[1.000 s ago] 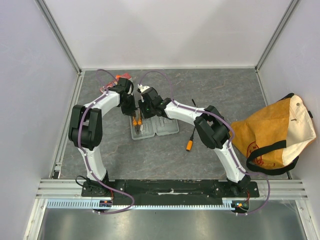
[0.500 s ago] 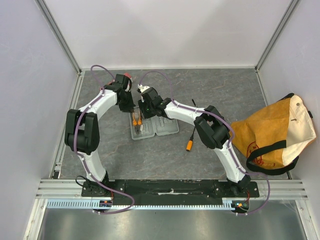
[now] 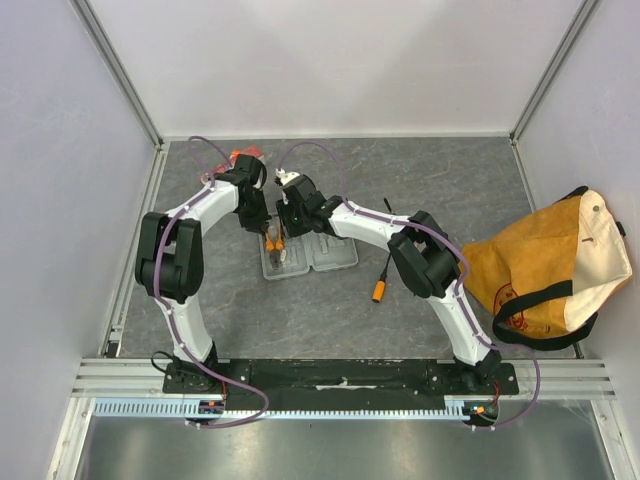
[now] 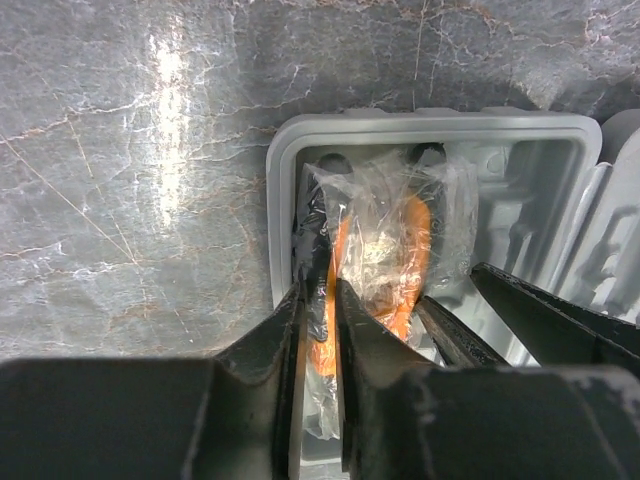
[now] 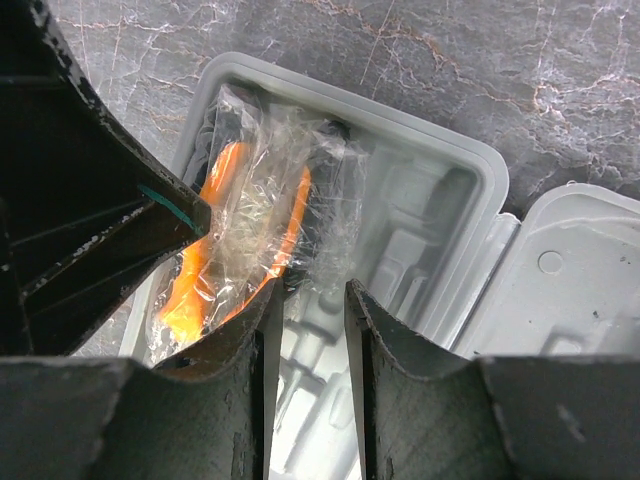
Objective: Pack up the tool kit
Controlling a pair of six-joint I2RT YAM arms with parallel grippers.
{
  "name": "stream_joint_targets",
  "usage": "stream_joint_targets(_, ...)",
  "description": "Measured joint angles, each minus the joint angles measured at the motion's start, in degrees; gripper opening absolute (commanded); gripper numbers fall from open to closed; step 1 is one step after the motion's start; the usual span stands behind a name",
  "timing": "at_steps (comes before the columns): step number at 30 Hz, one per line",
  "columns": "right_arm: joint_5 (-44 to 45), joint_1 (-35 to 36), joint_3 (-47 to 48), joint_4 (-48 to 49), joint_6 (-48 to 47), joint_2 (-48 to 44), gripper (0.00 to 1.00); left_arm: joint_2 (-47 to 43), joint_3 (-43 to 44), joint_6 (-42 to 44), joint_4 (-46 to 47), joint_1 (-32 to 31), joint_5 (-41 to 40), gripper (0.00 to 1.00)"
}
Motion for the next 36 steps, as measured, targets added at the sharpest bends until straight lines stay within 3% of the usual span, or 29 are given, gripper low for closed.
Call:
stream_joint_targets(6, -0.26, 0.0, 0.07, 0.17, 0.0, 0.13, 0.36, 0.37, -0.09, -0.28, 0.07, 0.04, 0.22, 0.02)
stream_joint_targets(21, -1.88, 0.0, 0.26, 1.6, 1.4, 0.83, 0.31, 1.16, -0.11, -0.74, 0.2, 0.04, 0.04, 0.02)
stream_joint_targets(28, -2.51, 0.07, 0.26, 2.08, 2.84, 1.07, 0.17, 1.46, 0.0, -0.81, 0.13, 0.04, -0.11, 0.02)
stream_joint_targets(36, -2.78, -0.07, 0.39, 1.75, 4.11, 1.11, 0.13, 4.35, 4.35, -0.83, -4.5, -0.07, -0.33, 0.02)
